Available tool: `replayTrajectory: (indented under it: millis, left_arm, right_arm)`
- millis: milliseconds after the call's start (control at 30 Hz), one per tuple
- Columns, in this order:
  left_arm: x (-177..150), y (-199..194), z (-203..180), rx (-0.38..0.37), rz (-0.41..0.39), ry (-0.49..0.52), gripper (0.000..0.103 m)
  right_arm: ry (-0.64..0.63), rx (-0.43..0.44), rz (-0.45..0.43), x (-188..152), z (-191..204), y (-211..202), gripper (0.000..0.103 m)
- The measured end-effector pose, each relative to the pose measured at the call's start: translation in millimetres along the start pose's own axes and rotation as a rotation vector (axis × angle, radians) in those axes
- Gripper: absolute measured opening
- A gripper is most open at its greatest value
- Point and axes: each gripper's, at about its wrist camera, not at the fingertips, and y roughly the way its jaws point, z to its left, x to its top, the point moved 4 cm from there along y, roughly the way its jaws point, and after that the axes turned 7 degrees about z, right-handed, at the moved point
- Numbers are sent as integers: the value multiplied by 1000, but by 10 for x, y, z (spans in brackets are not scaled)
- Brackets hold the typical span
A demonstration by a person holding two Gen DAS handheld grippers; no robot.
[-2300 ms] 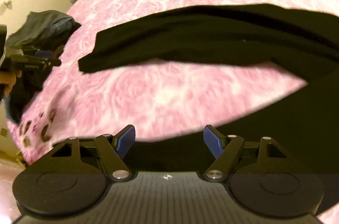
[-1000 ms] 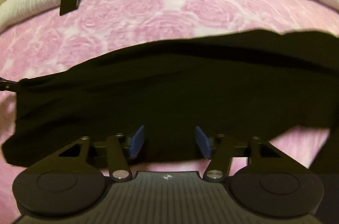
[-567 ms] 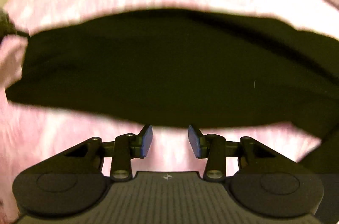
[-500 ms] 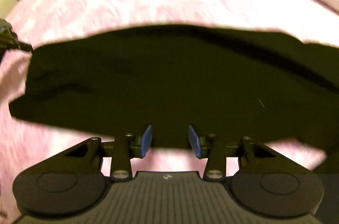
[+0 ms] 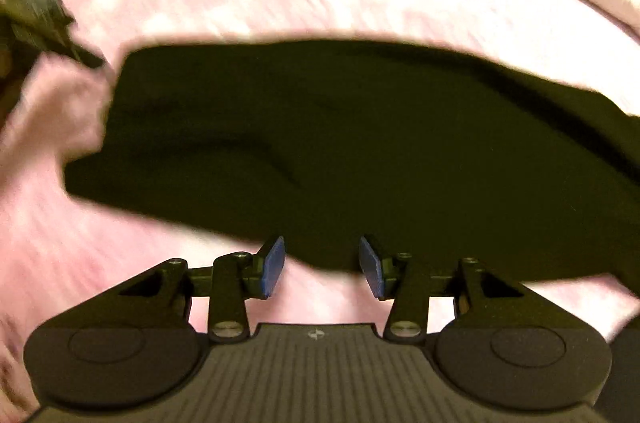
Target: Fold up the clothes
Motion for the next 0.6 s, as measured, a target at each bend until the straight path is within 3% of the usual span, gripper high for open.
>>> replayTrajectory:
  millis: [100, 133, 167, 267, 400, 500, 600]
  left_arm:
    - [74, 97, 32, -13, -34, -25, 17]
    - [106, 113, 46, -2, -51, -28, 4]
    - [144, 107, 76, 14, -78, -38, 0]
    - [236, 39, 159, 29, -133, -59, 0]
    - [273, -25, 142, 33, -121, -28, 0]
    - [200, -69, 97, 22, -98, -19, 1]
    - [87, -27, 84, -10, -56, -28, 2]
  right_arm:
    - [-21, 58, -30, 126, 367, 207, 46]
    - [-30, 77, -35, 155, 491, 291, 46]
    - [-29, 86, -15, 111, 562, 374, 48]
    - [-59, 64, 9, -147, 695, 426, 52]
    - [-62, 54, 61, -340, 725, 194, 50]
    - [-57, 52, -28, -77, 735, 49, 51]
    - [-18, 124, -51, 141, 858, 190, 51]
